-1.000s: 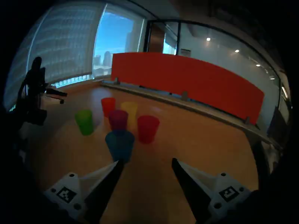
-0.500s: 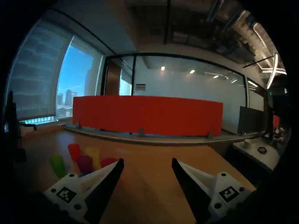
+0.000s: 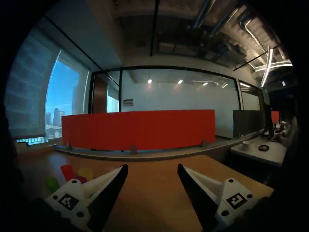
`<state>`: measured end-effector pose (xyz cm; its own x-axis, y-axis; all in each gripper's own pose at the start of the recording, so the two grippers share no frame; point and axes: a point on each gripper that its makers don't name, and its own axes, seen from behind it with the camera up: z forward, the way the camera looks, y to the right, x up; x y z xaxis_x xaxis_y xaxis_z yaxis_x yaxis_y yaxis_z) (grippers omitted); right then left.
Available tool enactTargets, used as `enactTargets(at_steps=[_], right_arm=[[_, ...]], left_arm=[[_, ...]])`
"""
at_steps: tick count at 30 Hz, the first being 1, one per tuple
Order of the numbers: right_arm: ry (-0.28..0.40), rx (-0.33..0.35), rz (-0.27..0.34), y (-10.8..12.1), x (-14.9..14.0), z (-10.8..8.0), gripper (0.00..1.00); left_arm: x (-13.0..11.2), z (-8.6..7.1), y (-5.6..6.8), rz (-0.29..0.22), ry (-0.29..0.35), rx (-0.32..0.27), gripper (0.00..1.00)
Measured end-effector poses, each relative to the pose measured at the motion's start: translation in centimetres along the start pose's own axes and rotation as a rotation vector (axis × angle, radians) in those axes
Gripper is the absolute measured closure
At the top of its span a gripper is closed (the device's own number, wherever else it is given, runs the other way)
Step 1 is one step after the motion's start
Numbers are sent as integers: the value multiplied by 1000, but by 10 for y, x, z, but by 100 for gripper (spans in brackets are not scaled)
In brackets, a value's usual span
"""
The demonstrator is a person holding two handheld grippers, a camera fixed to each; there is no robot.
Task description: Pour water
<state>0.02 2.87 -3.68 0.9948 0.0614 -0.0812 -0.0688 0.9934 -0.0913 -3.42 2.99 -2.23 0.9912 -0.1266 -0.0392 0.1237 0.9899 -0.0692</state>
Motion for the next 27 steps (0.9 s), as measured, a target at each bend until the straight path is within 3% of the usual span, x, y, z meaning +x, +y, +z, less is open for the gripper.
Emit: enactTargets(at_steps=[12,23,27], right_arm=[[-43,-15,-28,-3,-13,3,1],[-72,-32,10,1,-8,6,1],[-87,-46,-3,4,-14,4,1]], left_arm=[[1,4,-8,93,31,94,12],[-36,9,-16,158,19,130,12],[-52,12,-22,148,11,126,12]])
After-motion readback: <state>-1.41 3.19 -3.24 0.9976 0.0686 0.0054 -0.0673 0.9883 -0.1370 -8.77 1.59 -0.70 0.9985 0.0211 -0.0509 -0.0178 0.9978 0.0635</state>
